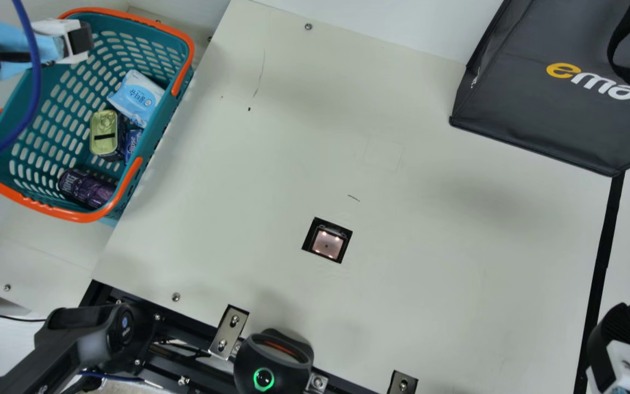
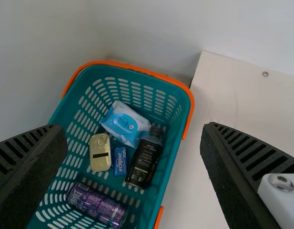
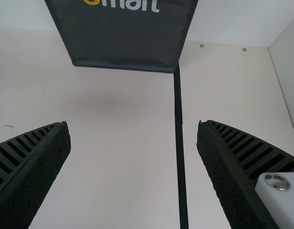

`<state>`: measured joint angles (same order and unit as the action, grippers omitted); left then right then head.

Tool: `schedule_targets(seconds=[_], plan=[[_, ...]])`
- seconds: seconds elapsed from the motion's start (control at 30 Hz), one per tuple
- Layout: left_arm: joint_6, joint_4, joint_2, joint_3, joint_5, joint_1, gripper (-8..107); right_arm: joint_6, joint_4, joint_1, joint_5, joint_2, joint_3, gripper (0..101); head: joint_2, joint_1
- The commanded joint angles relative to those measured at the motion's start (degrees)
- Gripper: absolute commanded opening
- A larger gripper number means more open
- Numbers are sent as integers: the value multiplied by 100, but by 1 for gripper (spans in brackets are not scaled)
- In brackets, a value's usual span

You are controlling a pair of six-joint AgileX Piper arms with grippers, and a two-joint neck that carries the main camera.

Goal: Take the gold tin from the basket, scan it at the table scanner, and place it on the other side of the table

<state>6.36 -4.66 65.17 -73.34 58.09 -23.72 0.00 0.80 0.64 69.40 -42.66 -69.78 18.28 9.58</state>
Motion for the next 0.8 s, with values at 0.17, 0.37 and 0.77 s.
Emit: schedule_targets(seconds=[0.17, 0.37, 0.77], plan=[[143, -32, 372, 4, 72, -297, 90, 0, 0, 0, 0, 0, 0, 95, 14, -166], [408, -91, 824, -22, 137, -561, 90, 0, 0, 0, 0, 0, 0, 95, 14, -166], [1057, -138, 1927, -318, 213, -878, 90, 0, 0, 0, 0, 0, 0, 95, 14, -166]])
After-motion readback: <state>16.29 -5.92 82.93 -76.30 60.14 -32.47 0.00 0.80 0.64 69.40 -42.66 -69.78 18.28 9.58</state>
